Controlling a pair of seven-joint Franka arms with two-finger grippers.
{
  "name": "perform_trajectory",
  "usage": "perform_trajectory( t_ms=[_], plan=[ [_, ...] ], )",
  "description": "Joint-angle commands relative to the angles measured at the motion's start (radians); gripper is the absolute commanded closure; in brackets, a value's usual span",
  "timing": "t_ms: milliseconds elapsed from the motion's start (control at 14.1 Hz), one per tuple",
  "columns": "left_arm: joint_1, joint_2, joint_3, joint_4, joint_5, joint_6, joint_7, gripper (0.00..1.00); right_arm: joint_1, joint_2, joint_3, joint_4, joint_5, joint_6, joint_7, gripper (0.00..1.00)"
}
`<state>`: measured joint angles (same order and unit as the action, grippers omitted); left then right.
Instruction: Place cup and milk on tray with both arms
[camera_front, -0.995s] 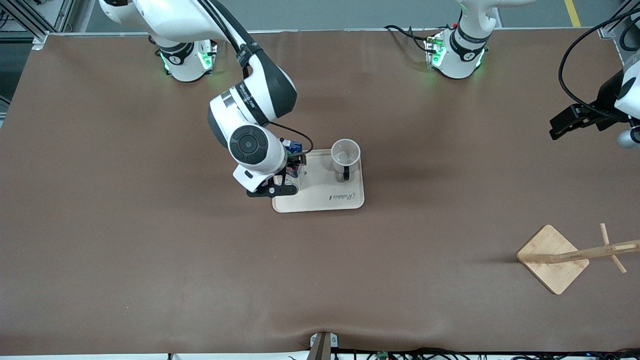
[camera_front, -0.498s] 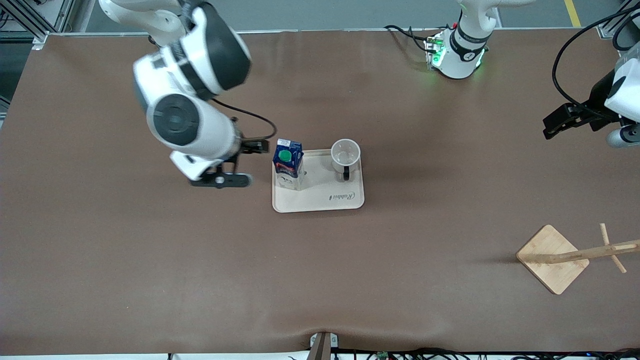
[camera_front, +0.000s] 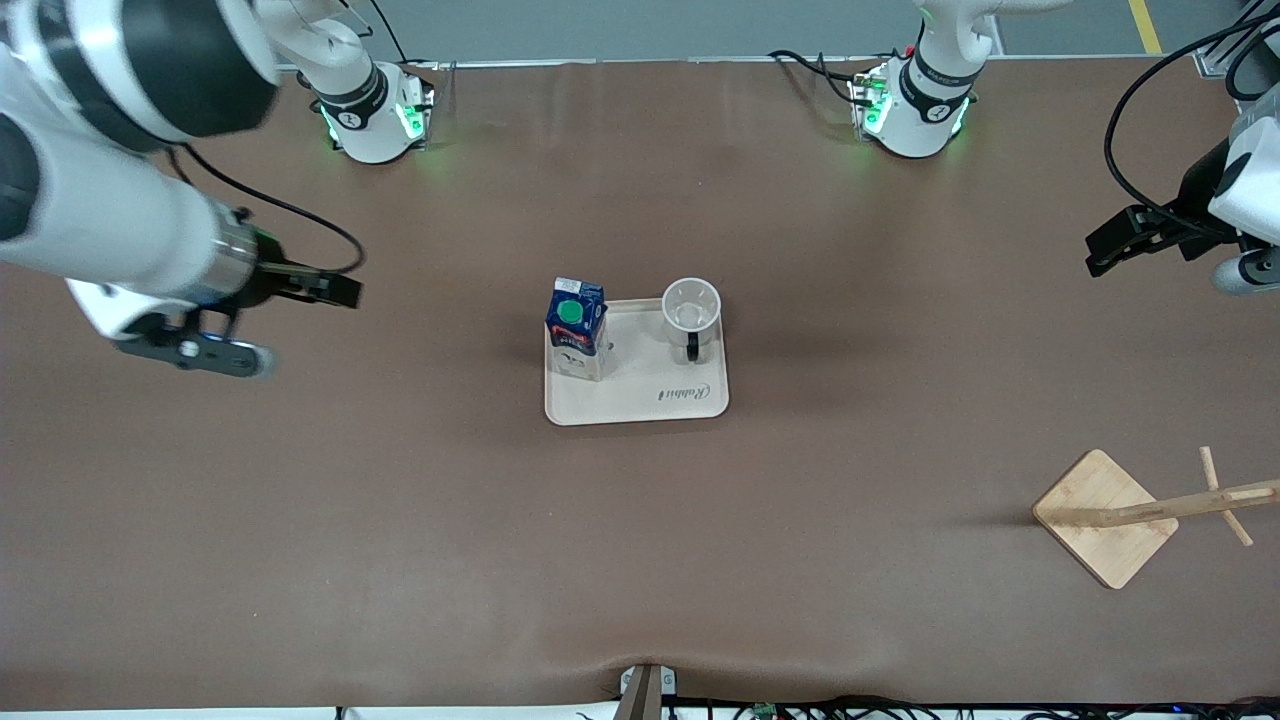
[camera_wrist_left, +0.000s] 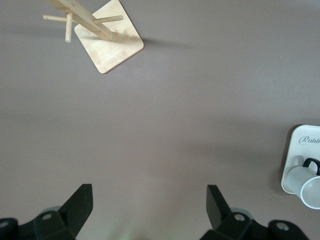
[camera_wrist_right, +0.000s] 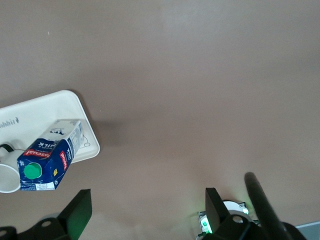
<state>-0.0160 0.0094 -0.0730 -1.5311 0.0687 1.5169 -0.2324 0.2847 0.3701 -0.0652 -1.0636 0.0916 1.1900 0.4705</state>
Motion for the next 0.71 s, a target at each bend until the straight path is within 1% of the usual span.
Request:
perform_trajectory(
  t_ms=[0,71,142,213,284,427,498,640],
  plan=[
    [0.005,-0.015,-0.005,-0.004,0.008,-0.024,0.018,0.00,-0.179,-0.048,0.148,-0.003,-0.032,-0.007,-0.036,0.00],
    [0.005,-0.020,-0.005,-0.006,0.003,-0.030,0.016,0.00,-0.188,-0.071,0.148,-0.006,-0.088,-0.010,-0.067,0.00],
    [0.005,-0.029,-0.005,-0.009,-0.003,-0.031,0.016,0.00,-0.218,-0.091,0.151,-0.012,-0.123,-0.013,-0.085,0.00],
    [0.007,-0.035,-0.007,-0.015,-0.012,-0.032,0.018,0.00,-0.267,-0.105,0.159,-0.035,-0.119,-0.015,-0.151,0.00],
    [0.007,-0.043,-0.008,-0.020,-0.024,-0.034,0.018,0.00,-0.295,-0.141,0.156,-0.077,-0.112,-0.001,-0.223,0.00],
    [0.004,-0.071,-0.010,-0.050,-0.035,-0.035,0.016,0.00,-0.323,-0.248,0.151,-0.223,-0.112,0.075,-0.253,0.00],
    [0.005,-0.084,-0.016,-0.072,-0.035,-0.026,0.018,0.00,-0.361,-0.305,0.151,-0.313,-0.110,0.127,-0.266,0.00],
    [0.007,-0.109,-0.019,-0.109,-0.035,-0.005,0.019,0.00,-0.371,-0.397,0.150,-0.435,-0.112,0.202,-0.308,0.00]
  ],
)
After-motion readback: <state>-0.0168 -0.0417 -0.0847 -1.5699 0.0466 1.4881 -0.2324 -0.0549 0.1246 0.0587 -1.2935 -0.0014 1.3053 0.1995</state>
